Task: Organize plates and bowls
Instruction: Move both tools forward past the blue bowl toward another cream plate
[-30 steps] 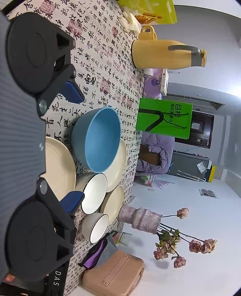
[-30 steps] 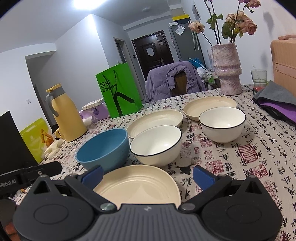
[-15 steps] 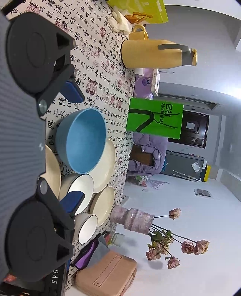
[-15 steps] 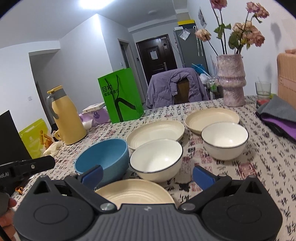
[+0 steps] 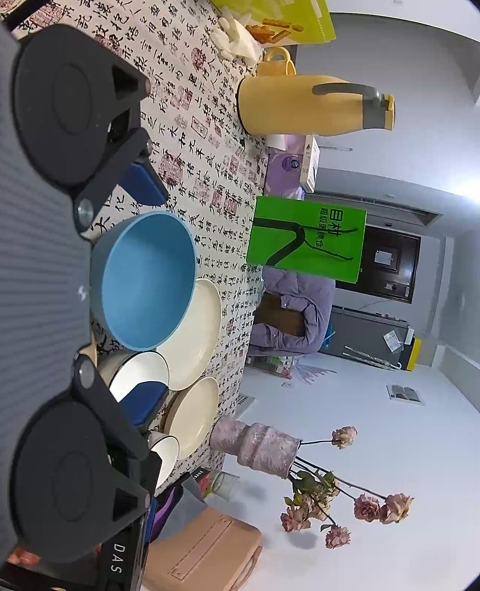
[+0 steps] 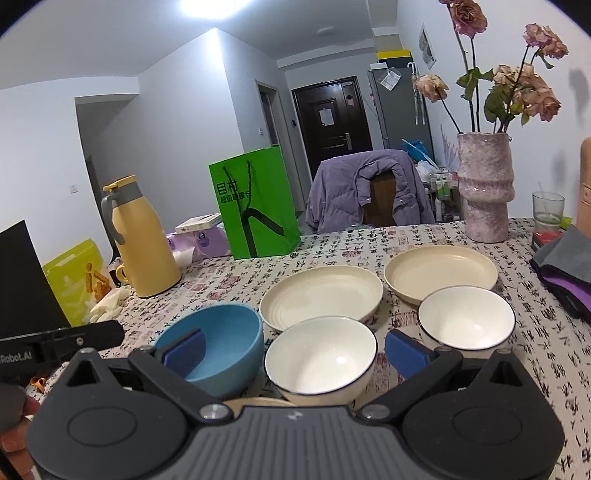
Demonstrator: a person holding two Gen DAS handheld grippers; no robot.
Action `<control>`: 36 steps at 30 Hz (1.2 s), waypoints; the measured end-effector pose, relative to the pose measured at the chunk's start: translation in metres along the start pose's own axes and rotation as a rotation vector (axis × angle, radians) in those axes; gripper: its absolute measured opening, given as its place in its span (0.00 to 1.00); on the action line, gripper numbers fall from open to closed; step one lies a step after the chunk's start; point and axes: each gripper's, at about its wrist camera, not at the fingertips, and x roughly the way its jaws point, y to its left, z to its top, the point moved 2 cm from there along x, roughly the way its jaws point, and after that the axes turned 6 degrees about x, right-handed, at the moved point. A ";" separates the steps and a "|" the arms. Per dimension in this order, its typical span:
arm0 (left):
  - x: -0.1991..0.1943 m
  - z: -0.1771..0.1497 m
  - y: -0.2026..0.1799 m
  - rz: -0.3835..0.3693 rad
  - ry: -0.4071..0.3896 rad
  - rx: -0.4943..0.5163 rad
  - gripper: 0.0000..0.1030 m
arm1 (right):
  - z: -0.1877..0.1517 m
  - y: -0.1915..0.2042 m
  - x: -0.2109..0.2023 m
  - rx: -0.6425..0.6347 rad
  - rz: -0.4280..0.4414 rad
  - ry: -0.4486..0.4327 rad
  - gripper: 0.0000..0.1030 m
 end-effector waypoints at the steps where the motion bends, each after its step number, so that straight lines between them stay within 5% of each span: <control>1: 0.002 0.002 0.000 0.000 0.002 -0.004 1.00 | 0.002 0.000 0.002 0.000 0.002 0.001 1.00; 36: 0.057 0.061 0.006 0.047 0.004 -0.106 1.00 | 0.096 0.003 0.084 0.017 0.093 0.087 1.00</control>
